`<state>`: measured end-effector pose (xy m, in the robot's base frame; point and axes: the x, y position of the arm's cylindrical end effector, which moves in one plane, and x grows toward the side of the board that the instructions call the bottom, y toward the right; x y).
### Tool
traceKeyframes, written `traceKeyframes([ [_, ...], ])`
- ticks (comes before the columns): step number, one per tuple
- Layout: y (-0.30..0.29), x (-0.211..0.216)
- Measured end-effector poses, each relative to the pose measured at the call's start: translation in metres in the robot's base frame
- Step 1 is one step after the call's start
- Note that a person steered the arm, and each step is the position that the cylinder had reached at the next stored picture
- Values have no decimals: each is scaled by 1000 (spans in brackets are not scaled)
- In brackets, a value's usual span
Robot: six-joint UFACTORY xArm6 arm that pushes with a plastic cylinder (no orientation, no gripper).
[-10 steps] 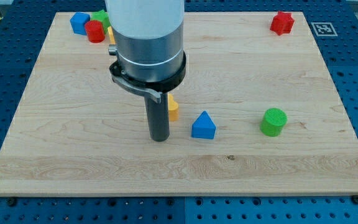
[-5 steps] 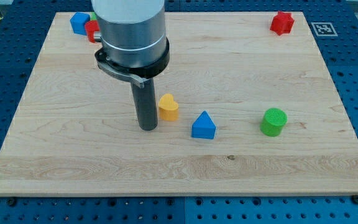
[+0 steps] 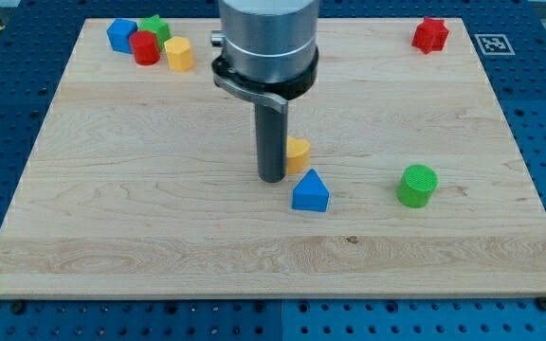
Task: Move the yellow heart to the center
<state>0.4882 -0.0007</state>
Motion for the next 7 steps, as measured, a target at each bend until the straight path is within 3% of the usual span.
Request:
traceKeyframes([
  [7, 35, -60],
])
